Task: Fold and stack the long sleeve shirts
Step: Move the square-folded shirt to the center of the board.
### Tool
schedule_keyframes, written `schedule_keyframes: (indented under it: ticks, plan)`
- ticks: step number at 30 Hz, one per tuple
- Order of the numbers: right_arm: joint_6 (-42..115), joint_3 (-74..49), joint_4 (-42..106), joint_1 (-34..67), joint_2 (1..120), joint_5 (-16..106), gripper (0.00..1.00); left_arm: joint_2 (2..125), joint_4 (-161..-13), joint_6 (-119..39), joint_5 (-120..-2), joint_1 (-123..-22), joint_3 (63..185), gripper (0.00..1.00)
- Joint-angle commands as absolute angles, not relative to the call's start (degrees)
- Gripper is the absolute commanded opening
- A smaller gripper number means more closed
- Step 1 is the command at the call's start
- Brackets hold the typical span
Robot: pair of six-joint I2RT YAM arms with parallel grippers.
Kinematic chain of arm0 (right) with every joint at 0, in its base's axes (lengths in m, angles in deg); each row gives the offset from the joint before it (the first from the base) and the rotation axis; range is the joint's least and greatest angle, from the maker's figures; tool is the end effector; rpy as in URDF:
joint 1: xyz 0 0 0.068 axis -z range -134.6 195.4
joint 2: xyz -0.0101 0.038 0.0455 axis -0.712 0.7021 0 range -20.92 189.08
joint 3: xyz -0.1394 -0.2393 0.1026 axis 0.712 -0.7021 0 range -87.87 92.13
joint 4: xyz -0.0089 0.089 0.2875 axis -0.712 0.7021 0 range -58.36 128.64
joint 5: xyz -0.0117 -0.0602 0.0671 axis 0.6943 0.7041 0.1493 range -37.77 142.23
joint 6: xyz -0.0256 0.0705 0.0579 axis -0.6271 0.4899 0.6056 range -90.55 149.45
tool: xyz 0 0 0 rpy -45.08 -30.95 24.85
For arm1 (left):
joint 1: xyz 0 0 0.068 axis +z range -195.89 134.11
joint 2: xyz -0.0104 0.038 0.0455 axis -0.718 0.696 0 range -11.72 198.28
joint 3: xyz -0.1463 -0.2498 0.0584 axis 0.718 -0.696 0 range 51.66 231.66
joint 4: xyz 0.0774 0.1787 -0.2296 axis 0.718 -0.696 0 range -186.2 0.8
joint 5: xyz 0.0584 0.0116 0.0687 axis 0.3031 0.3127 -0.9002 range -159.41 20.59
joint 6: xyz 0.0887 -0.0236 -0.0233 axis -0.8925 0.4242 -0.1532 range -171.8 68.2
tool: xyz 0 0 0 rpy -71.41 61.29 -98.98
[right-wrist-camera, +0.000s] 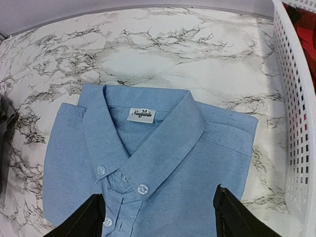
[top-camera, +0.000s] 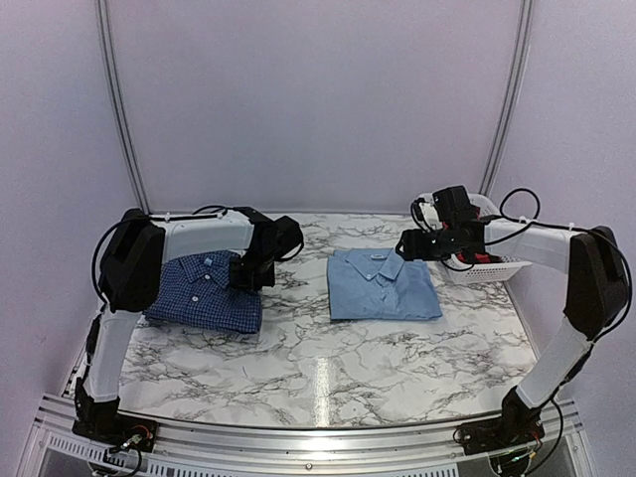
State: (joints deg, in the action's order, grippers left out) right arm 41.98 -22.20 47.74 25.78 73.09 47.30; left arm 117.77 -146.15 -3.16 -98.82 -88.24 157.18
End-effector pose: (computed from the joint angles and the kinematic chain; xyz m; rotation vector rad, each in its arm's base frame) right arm 0.4071 0.1530 0.2051 -0.1896 2.3666 0.3743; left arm 0.4073 -0.3142 0.1267 -0.2003 2.6399 0.3373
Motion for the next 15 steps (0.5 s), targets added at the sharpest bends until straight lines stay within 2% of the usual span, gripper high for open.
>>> schedule_keyframes:
  ticks: [1, 8, 15]
  plan:
    - [42.98, -22.24, 47.47, 24.53, 71.54, 46.96, 0.71, 121.42, -144.50, -1.00, -92.57, -89.17, 162.67, 0.00]
    - [43.37, -22.68, 48.08, 23.46, 70.88, 47.04, 0.71, 125.37, -144.14, 0.54, -90.00, -89.21, 169.32, 0.00]
    - [43.38, -23.34, 49.14, 23.25, 70.00, 48.13, 0.72, 126.11, -142.92, -0.48, -88.87, -89.50, 170.73, 0.00]
